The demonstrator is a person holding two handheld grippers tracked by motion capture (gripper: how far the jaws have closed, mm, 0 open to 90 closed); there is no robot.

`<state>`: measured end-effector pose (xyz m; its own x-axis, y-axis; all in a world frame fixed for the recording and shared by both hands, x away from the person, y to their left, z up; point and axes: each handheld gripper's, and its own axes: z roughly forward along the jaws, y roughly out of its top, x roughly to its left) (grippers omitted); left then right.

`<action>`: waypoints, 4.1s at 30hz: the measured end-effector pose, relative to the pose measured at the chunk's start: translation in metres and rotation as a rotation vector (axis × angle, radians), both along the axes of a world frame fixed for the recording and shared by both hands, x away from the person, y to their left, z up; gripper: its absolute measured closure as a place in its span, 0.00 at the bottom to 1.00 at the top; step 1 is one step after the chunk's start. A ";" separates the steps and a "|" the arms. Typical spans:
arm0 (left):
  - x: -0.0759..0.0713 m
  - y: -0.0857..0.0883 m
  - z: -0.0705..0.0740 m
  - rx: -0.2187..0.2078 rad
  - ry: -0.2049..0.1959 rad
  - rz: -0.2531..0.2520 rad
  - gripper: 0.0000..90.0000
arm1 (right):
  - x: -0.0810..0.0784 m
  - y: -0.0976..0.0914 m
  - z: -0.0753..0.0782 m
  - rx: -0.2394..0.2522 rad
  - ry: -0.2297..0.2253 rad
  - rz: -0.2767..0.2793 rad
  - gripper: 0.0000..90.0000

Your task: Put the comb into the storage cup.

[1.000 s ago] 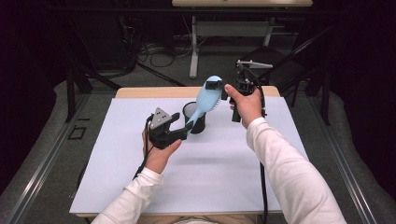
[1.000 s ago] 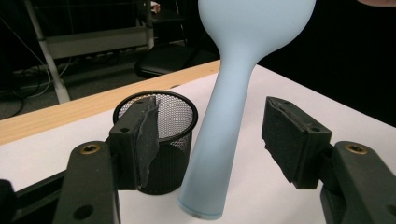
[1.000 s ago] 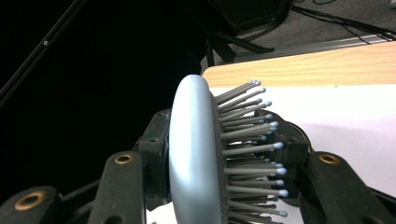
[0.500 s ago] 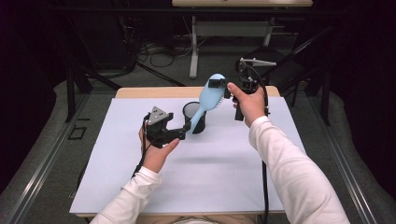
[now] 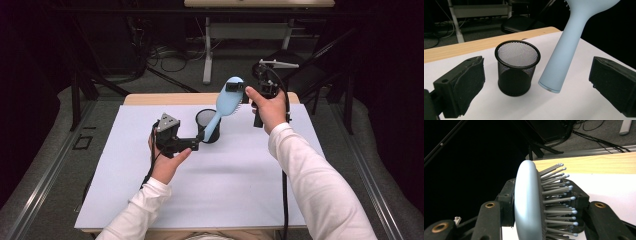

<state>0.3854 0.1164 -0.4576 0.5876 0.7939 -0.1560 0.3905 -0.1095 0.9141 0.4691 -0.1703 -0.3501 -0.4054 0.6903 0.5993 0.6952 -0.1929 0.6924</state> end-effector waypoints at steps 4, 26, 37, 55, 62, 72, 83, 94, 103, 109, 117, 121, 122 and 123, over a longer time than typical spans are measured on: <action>0.000 0.001 0.000 -0.001 0.001 -0.006 0.01 | 0.000 -0.001 0.002 -0.005 -0.005 -0.005 0.55; 0.005 0.014 0.006 -0.012 0.026 -0.022 0.00 | 0.001 0.005 0.025 -0.071 -0.071 -0.017 0.55; 0.006 0.019 0.007 -0.025 0.027 -0.008 0.00 | 0.006 0.010 0.030 -0.107 -0.106 -0.043 0.55; 0.007 0.020 0.007 -0.026 0.031 -0.012 0.01 | 0.015 0.020 0.033 -0.149 -0.150 -0.069 0.55; 0.007 0.020 0.007 -0.026 0.032 -0.013 0.00 | 0.017 0.027 0.035 -0.174 -0.166 -0.070 0.55; 0.008 0.022 0.007 -0.026 0.034 -0.011 0.01 | 0.022 0.037 0.034 -0.206 -0.180 -0.071 0.55; 0.009 0.024 0.008 -0.031 0.036 -0.005 0.00 | 0.028 0.043 0.030 -0.246 -0.204 -0.087 0.55; 0.009 0.024 0.007 -0.036 0.040 -0.006 0.01 | 0.032 0.053 0.022 -0.285 -0.201 -0.065 0.55; 0.009 0.025 0.007 -0.038 0.043 -0.008 0.00 | 0.035 0.059 0.015 -0.305 -0.209 -0.068 0.55; 0.009 0.025 0.007 -0.036 0.042 -0.007 0.01 | 0.036 0.062 0.010 -0.323 -0.211 -0.068 0.55; 0.009 0.024 0.007 -0.033 0.041 -0.006 0.01 | 0.037 0.062 0.005 -0.335 -0.216 -0.072 0.55; 0.009 0.024 0.007 -0.034 0.042 -0.006 0.00 | 0.037 0.062 0.001 -0.342 -0.216 -0.075 0.55; 0.009 0.024 0.007 -0.034 0.042 -0.006 0.01 | 0.037 0.062 0.001 -0.346 -0.214 -0.075 0.55; 0.009 0.024 0.007 -0.034 0.043 -0.006 0.00 | 0.037 0.062 0.000 -0.348 -0.213 -0.077 0.55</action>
<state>0.3946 0.1407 -0.4509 0.5845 0.7845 -0.2074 0.4286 -0.0814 0.8998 0.5065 -0.1081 -0.3496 -0.4344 0.8700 0.2332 0.5220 0.0322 0.8523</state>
